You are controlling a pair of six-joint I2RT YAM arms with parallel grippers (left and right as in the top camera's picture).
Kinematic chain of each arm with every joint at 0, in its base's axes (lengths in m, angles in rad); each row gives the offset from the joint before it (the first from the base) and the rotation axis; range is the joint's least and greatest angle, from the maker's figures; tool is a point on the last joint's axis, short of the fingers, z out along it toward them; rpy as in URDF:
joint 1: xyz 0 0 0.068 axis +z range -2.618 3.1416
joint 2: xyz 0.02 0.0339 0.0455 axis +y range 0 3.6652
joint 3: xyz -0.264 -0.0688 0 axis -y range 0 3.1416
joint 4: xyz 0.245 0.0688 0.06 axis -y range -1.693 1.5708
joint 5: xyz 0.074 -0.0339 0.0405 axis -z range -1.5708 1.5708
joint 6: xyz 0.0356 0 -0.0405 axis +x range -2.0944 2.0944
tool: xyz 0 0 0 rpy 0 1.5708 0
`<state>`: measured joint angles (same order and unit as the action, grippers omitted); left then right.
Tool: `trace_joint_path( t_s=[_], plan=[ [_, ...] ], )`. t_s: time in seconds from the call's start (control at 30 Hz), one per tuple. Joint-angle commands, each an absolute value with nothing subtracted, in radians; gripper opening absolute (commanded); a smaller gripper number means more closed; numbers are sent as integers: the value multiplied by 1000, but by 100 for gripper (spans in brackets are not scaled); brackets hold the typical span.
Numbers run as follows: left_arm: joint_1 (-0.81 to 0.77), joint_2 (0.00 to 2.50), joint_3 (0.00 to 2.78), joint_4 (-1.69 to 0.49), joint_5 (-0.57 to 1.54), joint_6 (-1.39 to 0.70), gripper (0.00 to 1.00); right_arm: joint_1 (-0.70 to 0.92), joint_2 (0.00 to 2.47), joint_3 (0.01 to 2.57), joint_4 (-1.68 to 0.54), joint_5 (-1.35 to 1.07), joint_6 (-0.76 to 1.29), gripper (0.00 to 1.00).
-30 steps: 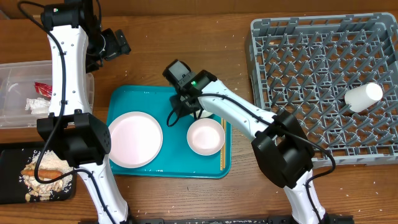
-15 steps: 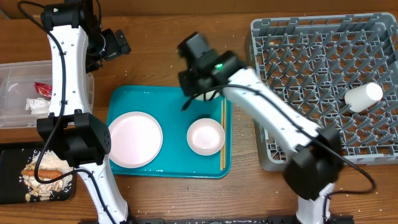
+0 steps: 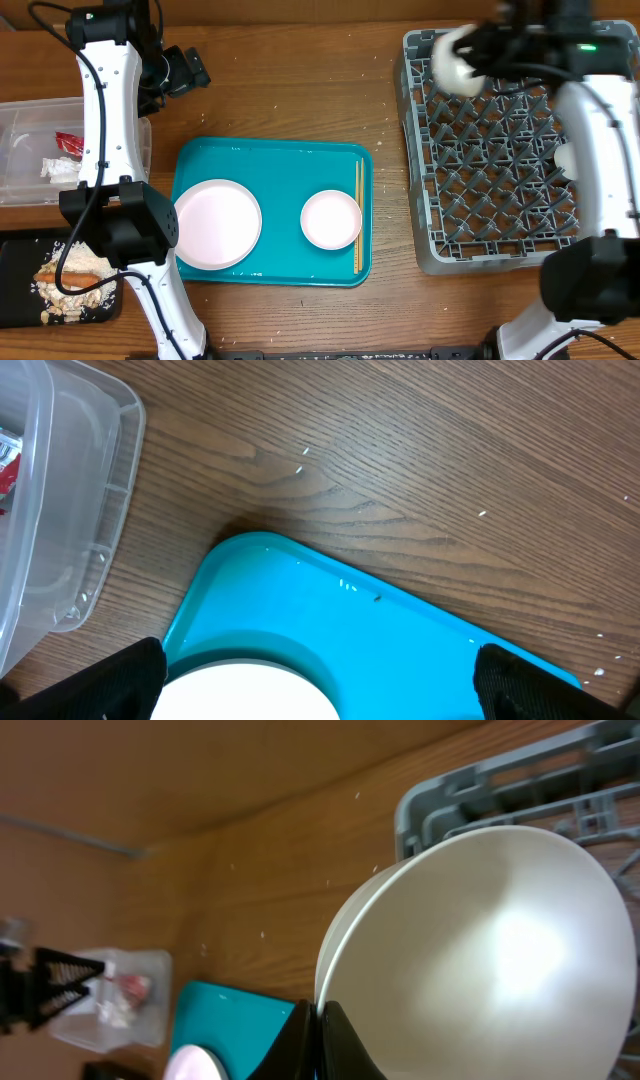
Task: Sort waste into correct bins and load items into the dishwasher
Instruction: 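Carry the white bowl into the dish rack and release it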
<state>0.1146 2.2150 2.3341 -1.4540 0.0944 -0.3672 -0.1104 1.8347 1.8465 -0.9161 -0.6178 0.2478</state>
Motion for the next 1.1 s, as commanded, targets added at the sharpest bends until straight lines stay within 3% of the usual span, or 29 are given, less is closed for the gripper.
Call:
trace_joint_path(
  t_s=[0.0,0.2,0.4,1.07],
  plan=[
    [110,2215,2334,-1454,101,-374,100,-223,1826,1768,-842,-939,212,4],
    [110,2215,2334,-1454,101,-374,100,-327,1826,1599,-626,-1155,243,4],
    [110,2215,2334,-1454,101,-374,100,-326,1836,1470,-426,-1167,339,4],
    [110,2215,2334,-1454,101,-374,100,-373,1947,1455,-422,-1071,349,4]
  ],
)
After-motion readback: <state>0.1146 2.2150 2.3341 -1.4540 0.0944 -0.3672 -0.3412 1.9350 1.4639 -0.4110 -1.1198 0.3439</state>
